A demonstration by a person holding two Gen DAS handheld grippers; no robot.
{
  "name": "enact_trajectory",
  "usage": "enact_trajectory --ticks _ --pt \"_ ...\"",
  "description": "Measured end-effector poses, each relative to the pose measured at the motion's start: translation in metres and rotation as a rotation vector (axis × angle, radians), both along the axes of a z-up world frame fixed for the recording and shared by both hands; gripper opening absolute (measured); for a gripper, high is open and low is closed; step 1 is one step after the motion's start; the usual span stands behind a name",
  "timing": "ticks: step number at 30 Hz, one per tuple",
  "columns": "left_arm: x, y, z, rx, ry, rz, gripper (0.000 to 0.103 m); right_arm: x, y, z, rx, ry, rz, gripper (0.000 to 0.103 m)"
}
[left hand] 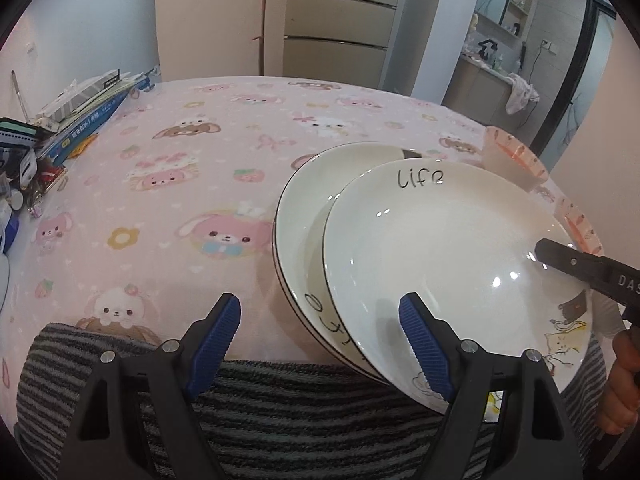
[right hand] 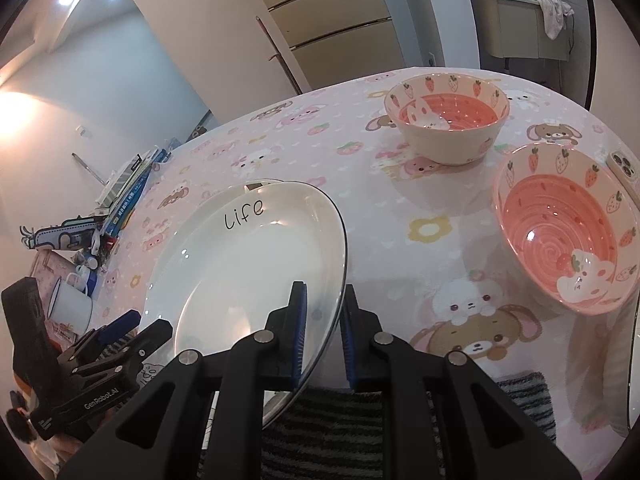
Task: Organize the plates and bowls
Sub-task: 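Lower the 'Life' plate onto the stacked plates and open both grippers, then raise both grippers off the plates and move them to the white bowl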
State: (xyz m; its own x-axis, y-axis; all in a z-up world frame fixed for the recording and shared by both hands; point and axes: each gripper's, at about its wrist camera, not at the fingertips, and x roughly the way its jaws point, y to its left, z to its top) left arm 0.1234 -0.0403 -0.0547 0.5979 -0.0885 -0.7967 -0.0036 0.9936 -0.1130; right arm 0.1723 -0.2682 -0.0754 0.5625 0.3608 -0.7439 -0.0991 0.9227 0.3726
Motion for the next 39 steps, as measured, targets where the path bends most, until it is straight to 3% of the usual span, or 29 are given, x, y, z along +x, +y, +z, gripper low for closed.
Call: enact_trajectory --ticks 14,16,19,23,25,30,39 --pt "0.001 0.012 -0.003 -0.023 0.009 0.058 0.084 0.004 0.008 -0.007 -0.049 0.002 0.016 0.016" --pt "0.001 0.014 -0.003 -0.036 0.007 0.061 0.084 0.005 0.008 -0.012 -0.022 0.028 0.029 0.029" --pt "0.0 0.014 -0.003 -0.038 0.007 0.056 0.084 0.004 0.012 -0.014 -0.009 0.029 0.06 0.022" --pt "0.001 0.013 -0.003 -0.039 0.007 0.05 0.084 0.001 0.021 -0.011 -0.078 0.003 0.057 0.022" --pt "0.001 0.014 -0.004 -0.043 0.007 0.049 0.084 0.003 0.018 -0.014 -0.059 0.021 0.057 0.031" --pt "-0.001 0.012 -0.003 -0.037 -0.001 0.043 0.084 0.006 0.013 -0.02 -0.019 0.06 0.062 0.039" --pt "-0.014 0.002 0.013 0.001 -0.099 0.002 0.084 -0.004 0.014 -0.004 -0.085 -0.033 0.039 0.046"
